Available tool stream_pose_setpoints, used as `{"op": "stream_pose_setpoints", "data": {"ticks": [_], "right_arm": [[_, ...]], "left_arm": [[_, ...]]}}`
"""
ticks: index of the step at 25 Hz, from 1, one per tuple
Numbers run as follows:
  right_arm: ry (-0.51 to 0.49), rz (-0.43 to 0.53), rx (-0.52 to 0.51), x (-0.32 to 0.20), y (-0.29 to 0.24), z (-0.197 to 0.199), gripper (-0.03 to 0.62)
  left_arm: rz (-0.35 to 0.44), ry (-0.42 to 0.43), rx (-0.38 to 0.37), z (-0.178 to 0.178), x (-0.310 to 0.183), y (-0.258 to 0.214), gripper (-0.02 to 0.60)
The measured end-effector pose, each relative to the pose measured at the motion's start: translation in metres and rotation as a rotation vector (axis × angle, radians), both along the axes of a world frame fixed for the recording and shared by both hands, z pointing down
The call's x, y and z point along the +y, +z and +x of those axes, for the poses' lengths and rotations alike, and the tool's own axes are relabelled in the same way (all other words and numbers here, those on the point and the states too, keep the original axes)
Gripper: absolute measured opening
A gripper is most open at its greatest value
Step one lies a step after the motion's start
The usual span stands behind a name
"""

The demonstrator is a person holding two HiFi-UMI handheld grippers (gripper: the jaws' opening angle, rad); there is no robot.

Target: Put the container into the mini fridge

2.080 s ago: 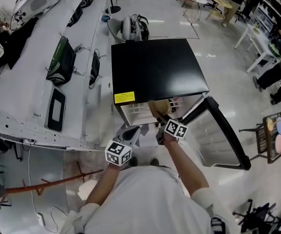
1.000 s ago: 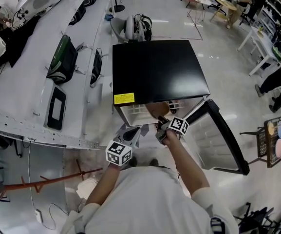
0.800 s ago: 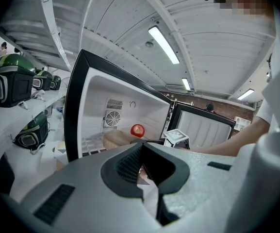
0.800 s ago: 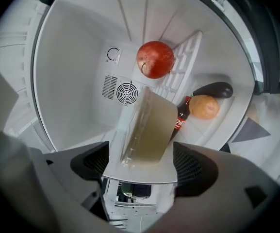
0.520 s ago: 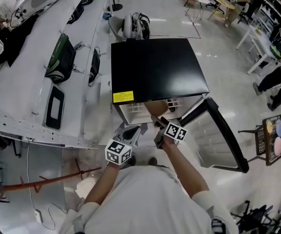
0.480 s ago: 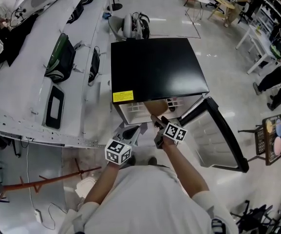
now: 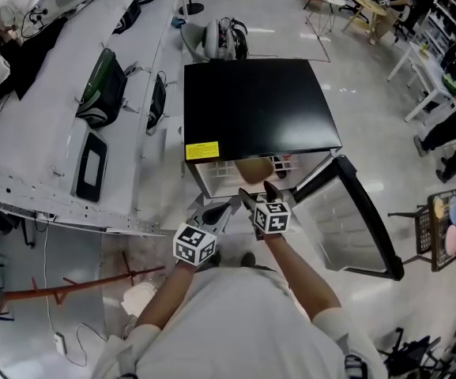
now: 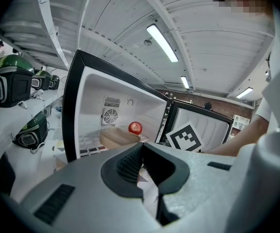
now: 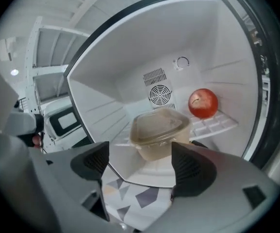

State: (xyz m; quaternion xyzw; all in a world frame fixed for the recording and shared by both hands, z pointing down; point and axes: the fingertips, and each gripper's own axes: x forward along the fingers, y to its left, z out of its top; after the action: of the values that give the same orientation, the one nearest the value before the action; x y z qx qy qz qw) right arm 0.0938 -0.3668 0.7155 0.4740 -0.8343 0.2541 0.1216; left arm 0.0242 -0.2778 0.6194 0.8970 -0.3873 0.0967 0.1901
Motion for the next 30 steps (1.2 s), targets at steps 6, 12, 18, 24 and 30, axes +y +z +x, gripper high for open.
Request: {"op": "stream_pose_setpoints", "data": {"ticks": [6, 12, 18, 24, 30], "right_arm": [[-0.142, 0.051, 0.094, 0.003, 0.0, -0.021, 0.41], [-0.326, 0.082, 0.171, 0.011, 0.002, -0.047, 0.41], [-0.437, 0.091, 0.169, 0.02, 0.002, -0.057, 0.408], [-0.469, 0.129, 0.129, 0.042, -0.023, -0.044, 0.363], [-0.421, 0.22, 0.083, 0.057, -0.065, -0.029, 0.273]], "left_arm": [[-0.004, -0.028, -0.011, -0.003, 0.007, 0.001, 0.003], [-0.007, -0.094, -0.016, -0.01, 0.019, 0.003, 0.003], [-0.003, -0.169, -0.022, -0.019, 0.03, 0.006, 0.003], [-0.007, -0.222, -0.007, -0.024, 0.035, 0.003, 0.003], [0.004, -0.238, -0.015, -0.028, 0.042, 0.0, 0.003]]}}
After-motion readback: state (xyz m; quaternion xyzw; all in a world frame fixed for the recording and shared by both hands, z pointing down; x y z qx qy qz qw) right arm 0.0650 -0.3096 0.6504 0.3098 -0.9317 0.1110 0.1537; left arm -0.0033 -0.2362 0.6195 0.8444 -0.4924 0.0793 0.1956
